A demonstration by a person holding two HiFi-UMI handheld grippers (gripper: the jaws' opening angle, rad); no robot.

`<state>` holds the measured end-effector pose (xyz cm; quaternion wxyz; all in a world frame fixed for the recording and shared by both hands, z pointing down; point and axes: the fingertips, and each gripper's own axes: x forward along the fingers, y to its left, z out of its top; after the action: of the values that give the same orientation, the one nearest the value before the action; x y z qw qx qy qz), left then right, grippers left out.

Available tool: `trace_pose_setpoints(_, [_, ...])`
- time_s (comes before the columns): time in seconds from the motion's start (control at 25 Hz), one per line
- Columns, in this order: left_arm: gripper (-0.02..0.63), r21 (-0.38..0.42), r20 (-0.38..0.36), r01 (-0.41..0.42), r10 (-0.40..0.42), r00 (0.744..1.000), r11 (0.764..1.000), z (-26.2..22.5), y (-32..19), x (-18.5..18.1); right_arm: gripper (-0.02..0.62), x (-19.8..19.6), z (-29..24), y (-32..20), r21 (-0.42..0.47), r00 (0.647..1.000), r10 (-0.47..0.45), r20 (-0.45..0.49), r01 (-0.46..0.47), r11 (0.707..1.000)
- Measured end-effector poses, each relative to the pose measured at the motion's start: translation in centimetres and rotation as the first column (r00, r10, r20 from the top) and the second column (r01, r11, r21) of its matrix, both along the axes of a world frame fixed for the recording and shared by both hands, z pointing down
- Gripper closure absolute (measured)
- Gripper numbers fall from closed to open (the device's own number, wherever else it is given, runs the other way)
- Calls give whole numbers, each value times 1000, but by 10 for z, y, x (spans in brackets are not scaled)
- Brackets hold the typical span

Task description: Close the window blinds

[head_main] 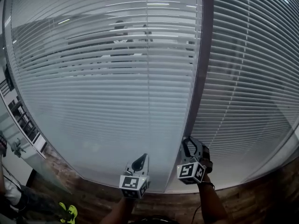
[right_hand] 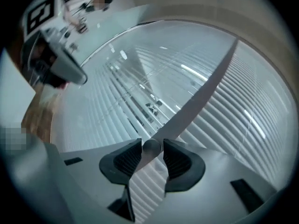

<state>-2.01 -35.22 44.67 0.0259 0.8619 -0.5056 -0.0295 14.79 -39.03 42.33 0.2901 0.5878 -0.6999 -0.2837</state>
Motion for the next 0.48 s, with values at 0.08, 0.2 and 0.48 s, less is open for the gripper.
trace_pose_setpoints(0.08, [606, -8, -3, -10, 10, 1000, 1000, 2, 3, 1, 466, 1, -3, 3, -9, 977, -21, 213, 23, 1000])
trace_pose_setpoints(0.2, [606, -7, -6, -6, 6, 1000, 1000, -1, 6, -1, 459, 7, -8, 0, 40, 896, -40, 442, 25, 999])
trace_pose_setpoints(0.48, [606, -19, -4, 15, -15, 1000, 1000, -2, 9, -6, 459, 15, -6, 2, -32, 779, 30, 627, -12, 999])
